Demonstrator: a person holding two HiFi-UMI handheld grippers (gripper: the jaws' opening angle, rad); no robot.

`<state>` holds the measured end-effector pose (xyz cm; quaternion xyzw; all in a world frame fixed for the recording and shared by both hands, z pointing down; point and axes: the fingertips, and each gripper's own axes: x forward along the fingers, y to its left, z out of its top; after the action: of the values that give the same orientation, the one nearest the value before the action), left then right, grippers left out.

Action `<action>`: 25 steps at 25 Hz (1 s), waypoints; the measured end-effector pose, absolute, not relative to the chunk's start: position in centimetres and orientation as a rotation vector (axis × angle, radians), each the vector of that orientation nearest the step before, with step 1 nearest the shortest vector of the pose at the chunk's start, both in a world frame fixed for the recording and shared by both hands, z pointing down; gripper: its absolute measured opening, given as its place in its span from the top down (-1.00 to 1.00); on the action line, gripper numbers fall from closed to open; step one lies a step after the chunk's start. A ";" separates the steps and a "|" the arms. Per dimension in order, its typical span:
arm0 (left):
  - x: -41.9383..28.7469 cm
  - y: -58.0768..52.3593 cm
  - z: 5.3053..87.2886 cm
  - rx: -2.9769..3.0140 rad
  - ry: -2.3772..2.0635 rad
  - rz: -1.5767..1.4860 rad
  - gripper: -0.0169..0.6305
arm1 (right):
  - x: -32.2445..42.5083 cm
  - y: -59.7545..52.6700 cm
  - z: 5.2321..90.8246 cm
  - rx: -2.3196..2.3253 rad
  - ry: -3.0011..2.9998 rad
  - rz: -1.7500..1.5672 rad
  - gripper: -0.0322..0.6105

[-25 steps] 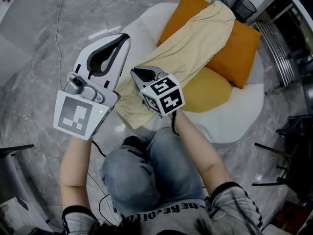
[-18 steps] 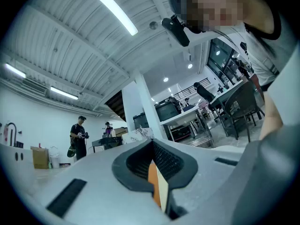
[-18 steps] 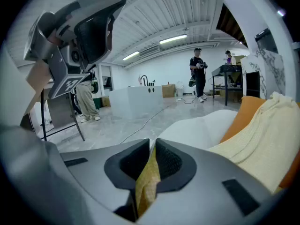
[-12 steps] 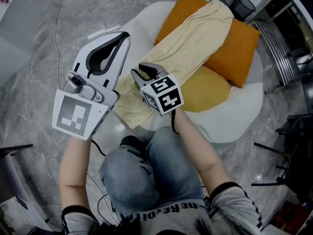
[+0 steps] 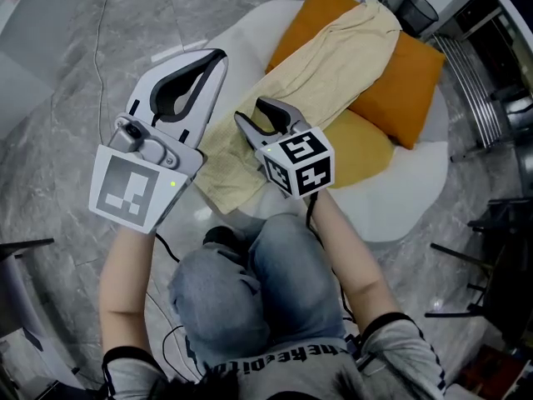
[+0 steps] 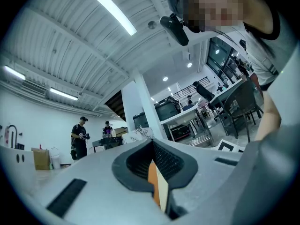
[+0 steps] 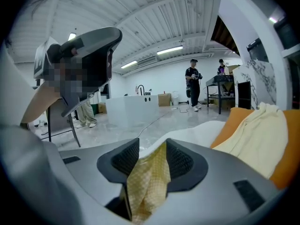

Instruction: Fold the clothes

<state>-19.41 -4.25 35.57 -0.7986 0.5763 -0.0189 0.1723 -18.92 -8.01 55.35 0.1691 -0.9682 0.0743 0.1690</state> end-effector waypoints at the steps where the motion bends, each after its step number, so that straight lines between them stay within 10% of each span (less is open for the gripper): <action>1: -19.4 -4.2 35.6 -2.269 1.633 -0.053 0.94 | -18.8 -8.1 55.3 0.488 -2.746 0.190 0.40; 14: -19.4 -4.4 35.7 -2.290 1.620 -0.015 0.94 | -15.7 -9.9 57.0 0.517 -2.672 0.265 0.19; 25: -21.2 -3.8 36.6 -2.286 1.657 -0.011 0.94 | -20.2 0.2 63.7 0.034 -2.510 0.257 0.40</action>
<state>-21.25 -3.83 36.63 -0.7994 0.5795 -0.0038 0.1586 -20.17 0.20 63.74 0.0127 -0.9475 0.0970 0.3044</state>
